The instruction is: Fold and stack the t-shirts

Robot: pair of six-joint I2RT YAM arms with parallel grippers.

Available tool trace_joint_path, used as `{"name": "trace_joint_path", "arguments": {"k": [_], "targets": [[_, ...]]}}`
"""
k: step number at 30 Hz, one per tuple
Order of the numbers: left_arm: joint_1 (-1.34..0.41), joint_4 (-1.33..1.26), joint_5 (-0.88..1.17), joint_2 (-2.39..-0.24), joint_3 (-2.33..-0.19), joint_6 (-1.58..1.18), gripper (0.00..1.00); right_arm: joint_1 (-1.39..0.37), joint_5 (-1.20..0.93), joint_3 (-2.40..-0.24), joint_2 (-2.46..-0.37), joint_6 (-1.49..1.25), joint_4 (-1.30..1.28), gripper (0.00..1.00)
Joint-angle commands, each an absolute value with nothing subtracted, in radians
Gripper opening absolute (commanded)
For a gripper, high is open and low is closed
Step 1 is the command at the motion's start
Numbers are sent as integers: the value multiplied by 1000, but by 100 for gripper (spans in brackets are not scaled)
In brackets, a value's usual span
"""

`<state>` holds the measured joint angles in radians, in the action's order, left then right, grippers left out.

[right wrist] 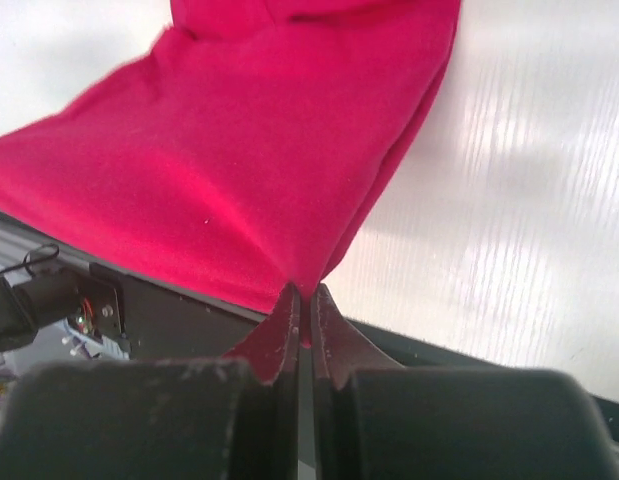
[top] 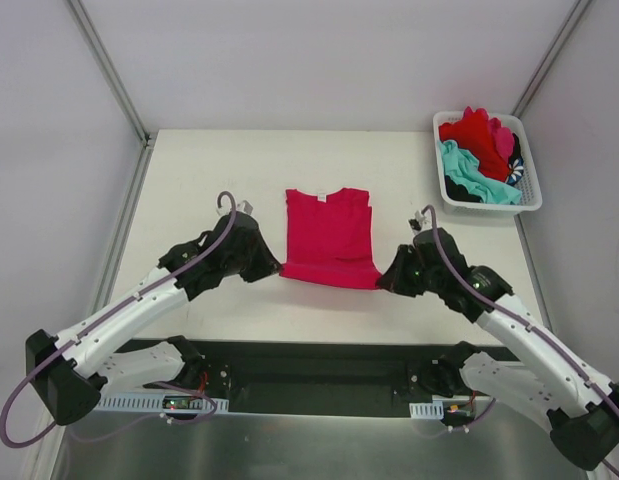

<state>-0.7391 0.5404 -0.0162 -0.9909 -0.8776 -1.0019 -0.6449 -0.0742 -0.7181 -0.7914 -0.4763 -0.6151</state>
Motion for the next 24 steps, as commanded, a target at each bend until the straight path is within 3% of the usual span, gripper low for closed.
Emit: {"name": "trace_joint_path", "arguments": {"k": [1,12,24], "targets": [[-720,594,-161,-1077,-980,-988,0,-620,37,-886,-914,-367,-658,0],[-578,459,-150,-1267,-1140,-864,0,-431,-99,-1084,-1250,-150,-514,0],[-485,365,-120,-1574,-1319,-792,0,-344,-198,-1331,-1568,-51,-457,0]]}}
